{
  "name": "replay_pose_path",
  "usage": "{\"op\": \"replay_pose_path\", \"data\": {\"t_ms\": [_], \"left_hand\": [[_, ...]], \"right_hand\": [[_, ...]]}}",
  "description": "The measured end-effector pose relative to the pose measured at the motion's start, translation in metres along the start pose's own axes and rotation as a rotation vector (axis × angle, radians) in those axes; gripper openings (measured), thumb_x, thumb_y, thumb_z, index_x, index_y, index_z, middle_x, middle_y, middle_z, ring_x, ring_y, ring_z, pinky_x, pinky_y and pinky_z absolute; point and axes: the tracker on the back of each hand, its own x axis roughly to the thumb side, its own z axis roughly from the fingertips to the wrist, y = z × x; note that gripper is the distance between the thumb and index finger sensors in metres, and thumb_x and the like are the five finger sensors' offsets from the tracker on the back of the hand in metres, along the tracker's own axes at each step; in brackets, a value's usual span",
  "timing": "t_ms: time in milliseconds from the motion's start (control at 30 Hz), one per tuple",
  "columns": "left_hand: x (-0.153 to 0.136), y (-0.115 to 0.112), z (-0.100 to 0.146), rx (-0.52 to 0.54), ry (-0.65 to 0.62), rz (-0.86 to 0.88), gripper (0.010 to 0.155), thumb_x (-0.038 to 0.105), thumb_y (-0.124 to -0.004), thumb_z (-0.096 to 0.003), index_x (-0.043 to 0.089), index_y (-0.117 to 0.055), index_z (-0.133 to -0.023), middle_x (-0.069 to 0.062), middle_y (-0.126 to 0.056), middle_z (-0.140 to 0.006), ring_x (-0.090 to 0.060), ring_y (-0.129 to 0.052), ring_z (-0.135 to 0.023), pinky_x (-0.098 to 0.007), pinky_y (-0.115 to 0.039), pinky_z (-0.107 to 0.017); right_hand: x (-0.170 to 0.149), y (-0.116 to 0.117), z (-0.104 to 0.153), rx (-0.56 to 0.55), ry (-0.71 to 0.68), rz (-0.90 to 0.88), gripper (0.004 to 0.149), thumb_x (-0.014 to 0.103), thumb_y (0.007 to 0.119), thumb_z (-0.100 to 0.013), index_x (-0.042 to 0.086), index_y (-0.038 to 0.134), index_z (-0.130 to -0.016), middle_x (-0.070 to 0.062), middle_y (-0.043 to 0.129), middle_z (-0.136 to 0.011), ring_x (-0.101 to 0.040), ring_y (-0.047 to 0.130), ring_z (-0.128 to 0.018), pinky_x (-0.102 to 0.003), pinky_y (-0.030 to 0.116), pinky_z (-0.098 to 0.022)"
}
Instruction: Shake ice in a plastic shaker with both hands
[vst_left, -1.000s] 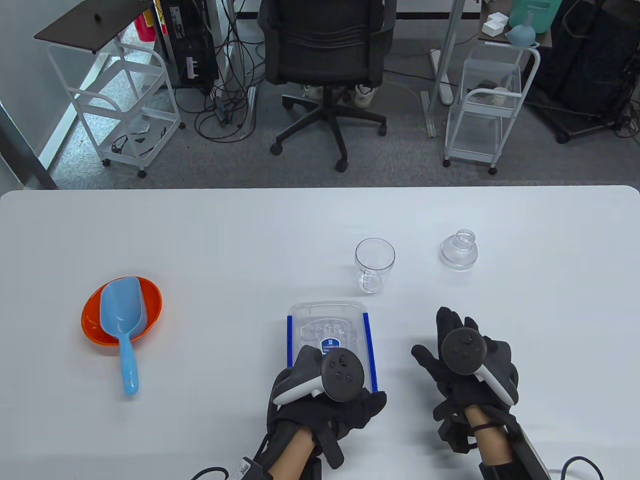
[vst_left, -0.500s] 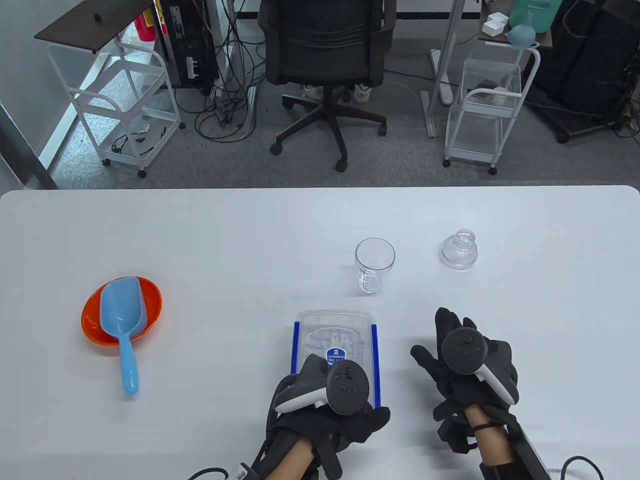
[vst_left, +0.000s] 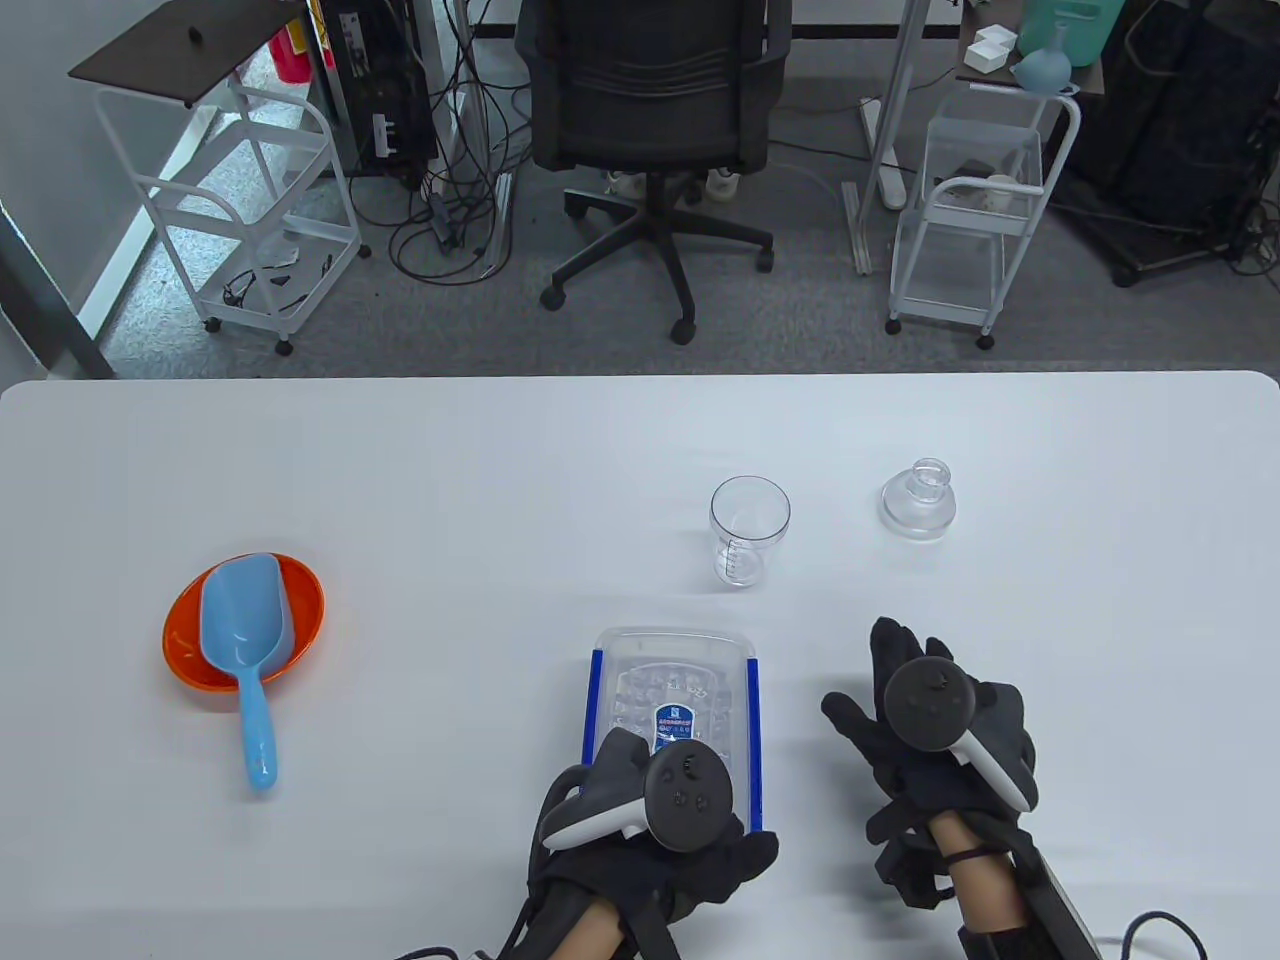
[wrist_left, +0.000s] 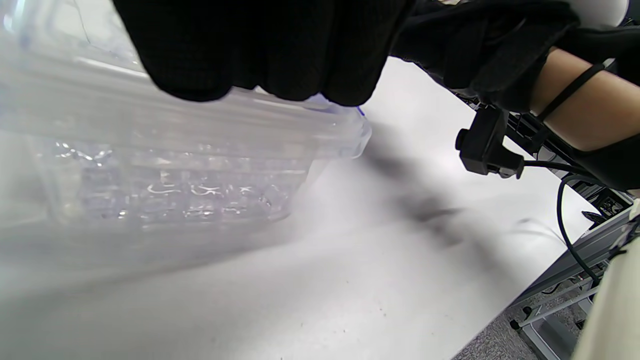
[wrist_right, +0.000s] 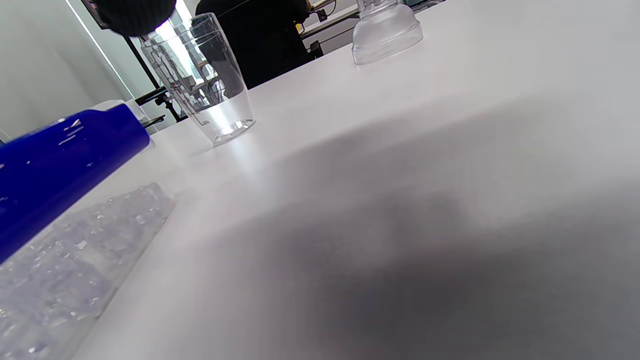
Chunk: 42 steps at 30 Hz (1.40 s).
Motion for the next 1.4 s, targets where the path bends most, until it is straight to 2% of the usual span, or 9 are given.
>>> {"op": "replay_pose_path", "data": {"t_ms": [300,467,533,600,667,733,833,1033,1400], "left_hand": [[0.003,-0.004,0.005,0.074,-0.037,-0.046,0.094,0.070,-0.028,-0.0451,0.009,-0.066,-0.105,-0.019,-0.067,-0.103,-0.039,-0.062,-0.092,-0.042,-0.073,-0.058],[-0.007,0.017,0.017,0.183,-0.097,-0.063,0.088,0.071,-0.033,-0.0494,0.011,-0.066,-0.105,-0.019,-0.076,-0.105,-0.040,-0.074,-0.090,-0.040,-0.074,-0.059],[-0.022,0.032,0.026,0.282,-0.074,-0.037,0.085,0.070,-0.036,-0.0517,0.011,-0.065,-0.106,-0.019,-0.076,-0.105,-0.040,-0.075,-0.089,-0.040,-0.074,-0.059],[-0.048,0.045,0.036,0.453,0.015,-0.019,0.083,0.069,-0.038,-0.0536,0.010,-0.064,-0.106,-0.020,-0.076,-0.104,-0.040,-0.076,-0.088,-0.039,-0.074,-0.058],[-0.076,0.048,0.040,0.594,0.111,-0.008,0.081,0.068,-0.040,-0.0550,0.009,-0.065,-0.105,-0.020,-0.078,-0.102,-0.040,-0.079,-0.085,-0.038,-0.076,-0.055],[-0.104,0.043,0.038,0.658,0.215,0.026,0.080,0.066,-0.043,-0.0567,0.005,-0.062,-0.105,-0.023,-0.078,-0.100,-0.040,-0.081,-0.082,-0.037,-0.077,-0.053],[-0.133,0.025,0.027,0.577,0.284,0.104,0.078,0.061,-0.047,-0.0584,0.001,-0.055,-0.107,-0.026,-0.074,-0.100,-0.040,-0.082,-0.079,-0.035,-0.078,-0.050],[-0.144,-0.001,-0.002,0.379,0.239,0.364,0.071,0.050,-0.049,-0.0618,-0.005,-0.044,-0.106,-0.023,-0.078,-0.096,-0.031,-0.089,-0.073,-0.029,-0.080,-0.047],[-0.144,-0.006,-0.005,0.345,0.217,0.391,0.071,0.042,-0.051,-0.0608,-0.013,-0.039,-0.104,-0.026,-0.081,-0.086,-0.028,-0.091,-0.063,-0.030,-0.081,-0.042]], "right_hand": [[0.005,0.000,0.003,0.012,-0.040,0.000,0.085,0.054,0.058,-0.056,0.013,0.004,-0.108,-0.020,0.021,-0.118,-0.052,0.016,-0.103,-0.069,0.017,-0.065],[0.014,0.004,0.006,0.046,-0.106,-0.052,0.084,0.054,0.058,-0.057,0.013,0.006,-0.108,-0.021,0.023,-0.118,-0.052,0.017,-0.103,-0.069,0.017,-0.064],[0.019,0.008,0.006,0.090,-0.139,-0.085,0.084,0.054,0.058,-0.057,0.012,0.007,-0.109,-0.021,0.027,-0.118,-0.053,0.019,-0.102,-0.069,0.018,-0.063],[0.026,0.016,0.006,0.156,-0.172,-0.134,0.084,0.054,0.057,-0.057,0.009,0.009,-0.109,-0.023,0.033,-0.116,-0.054,0.023,-0.101,-0.070,0.020,-0.062],[0.032,0.023,0.007,0.219,-0.201,-0.181,0.082,0.054,0.057,-0.057,0.008,0.013,-0.110,-0.024,0.038,-0.115,-0.055,0.025,-0.100,-0.070,0.021,-0.061],[0.038,0.028,0.009,0.257,-0.213,-0.205,0.078,0.053,0.056,-0.058,0.002,0.030,-0.110,-0.026,0.051,-0.111,-0.057,0.033,-0.098,-0.071,0.025,-0.060],[0.042,0.036,0.011,0.270,-0.199,-0.198,0.073,0.052,0.055,-0.059,0.000,0.041,-0.107,-0.027,0.063,-0.105,-0.058,0.046,-0.095,-0.072,0.034,-0.058],[0.046,0.050,0.011,0.373,-0.205,-0.268,0.069,0.044,0.050,-0.062,-0.005,0.033,-0.106,-0.018,0.068,-0.103,-0.049,0.060,-0.095,-0.068,0.046,-0.062],[0.048,0.052,0.012,0.390,-0.202,-0.322,0.067,0.041,0.049,-0.063,-0.009,0.032,-0.104,-0.014,0.076,-0.097,-0.039,0.073,-0.092,-0.063,0.054,-0.065]]}}
